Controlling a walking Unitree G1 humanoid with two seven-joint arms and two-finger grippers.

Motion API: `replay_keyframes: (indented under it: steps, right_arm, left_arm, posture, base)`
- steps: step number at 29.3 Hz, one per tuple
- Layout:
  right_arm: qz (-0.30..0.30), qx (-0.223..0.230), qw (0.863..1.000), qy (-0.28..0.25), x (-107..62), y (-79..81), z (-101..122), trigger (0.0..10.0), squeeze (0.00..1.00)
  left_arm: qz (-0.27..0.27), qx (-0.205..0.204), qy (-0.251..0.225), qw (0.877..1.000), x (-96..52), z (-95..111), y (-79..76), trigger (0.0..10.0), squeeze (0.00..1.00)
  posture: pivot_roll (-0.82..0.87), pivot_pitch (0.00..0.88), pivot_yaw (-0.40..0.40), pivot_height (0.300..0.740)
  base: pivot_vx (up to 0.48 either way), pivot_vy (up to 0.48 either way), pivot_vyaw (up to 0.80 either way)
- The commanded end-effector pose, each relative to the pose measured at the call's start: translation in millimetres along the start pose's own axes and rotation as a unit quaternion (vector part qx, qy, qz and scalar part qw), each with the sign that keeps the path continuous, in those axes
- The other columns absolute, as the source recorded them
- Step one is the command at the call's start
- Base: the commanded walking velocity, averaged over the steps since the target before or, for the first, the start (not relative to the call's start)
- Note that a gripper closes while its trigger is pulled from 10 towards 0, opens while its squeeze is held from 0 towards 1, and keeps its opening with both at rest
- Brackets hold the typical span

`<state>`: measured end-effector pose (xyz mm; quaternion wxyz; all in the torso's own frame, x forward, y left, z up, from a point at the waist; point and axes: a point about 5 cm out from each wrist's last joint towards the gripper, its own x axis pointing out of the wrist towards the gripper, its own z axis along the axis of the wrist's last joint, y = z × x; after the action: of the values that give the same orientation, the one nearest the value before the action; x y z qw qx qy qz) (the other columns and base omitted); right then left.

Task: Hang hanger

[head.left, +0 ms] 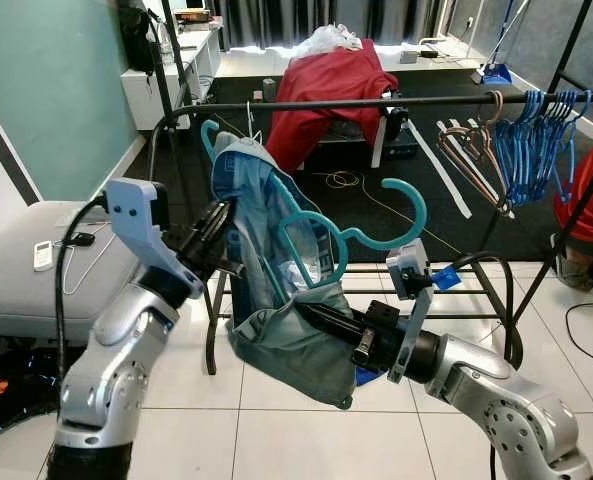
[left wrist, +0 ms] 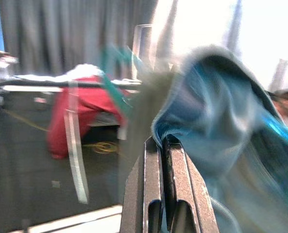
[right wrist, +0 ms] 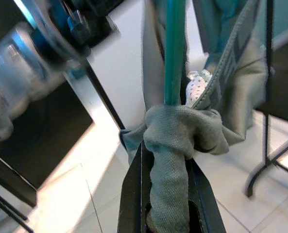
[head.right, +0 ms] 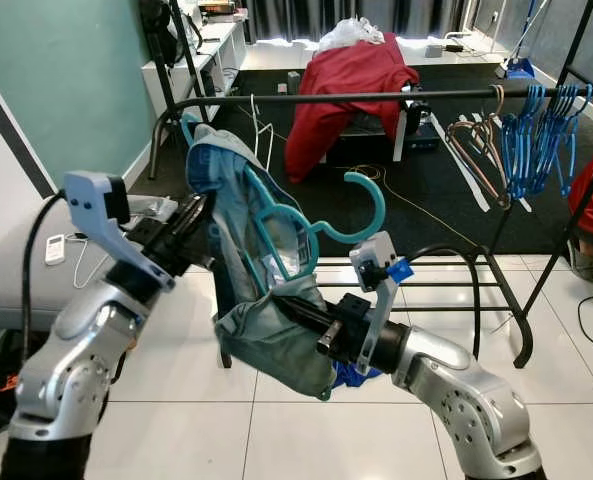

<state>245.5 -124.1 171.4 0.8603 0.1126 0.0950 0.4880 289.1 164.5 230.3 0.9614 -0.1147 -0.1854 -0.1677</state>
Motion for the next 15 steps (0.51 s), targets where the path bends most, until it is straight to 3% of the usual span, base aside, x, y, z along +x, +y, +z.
replay_keyframes:
  steps: [1,3,4,9,11,15]
  right_arm:
    - [-0.006,-0.002,0.999,0.041,-0.8,0.4,-11,0.0,0.0]
    - [-0.008,-0.004,0.998,0.068,-3.0,-0.5,-18,0.0,0.0]
    - [-0.014,-0.009,0.993,0.113,-7.2,-2.2,-30,0.0,0.0]
    - [-0.026,-0.009,0.988,0.155,-11.2,-5.0,-43,0.0,0.0]
    - [-0.03,-0.015,0.979,0.199,-15.2,-5.8,-55,0.0,0.0]
    - [-0.012,-0.027,0.971,0.236,-18.5,-0.8,-64,0.0,0.0]
  left_arm:
    - [0.028,0.026,-0.004,0.999,-0.4,5,13.2,0.0,0.0]
    - [0.038,0.034,-0.007,0.999,-0.4,8,18.9,0.0,0.0]
    - [0.053,0.051,-0.012,0.997,-0.6,14,28.4,0.0,0.0]
    - [0.07,0.065,-0.02,0.995,-1.7,20,37.1,0.0,0.0]
    - [0.087,0.077,-0.027,0.993,-2.9,25,44.8,0.0,0.0]
    - [0.096,0.085,-0.028,0.991,-3.6,26,48.0,0.0,0.0]
  posture:
    - [-0.08,0.0,0.045,0.74]
    - [-0.08,0.0,0.046,0.74]
    - [-0.08,0.0,0.046,0.74]
    - [-0.08,0.0,0.047,0.74]
    - [-0.09,0.0,0.045,0.74]
    - [-0.08,0.0,0.041,0.74]
  base:
    - [0.0,0.0,0.0]
    - [0.0,0.0,0.0]
    - [0.0,0.0,0.0]
    - [0.0,0.0,0.0]
    - [0.0,0.0,0.0]
    - [0.0,0.0,0.0]
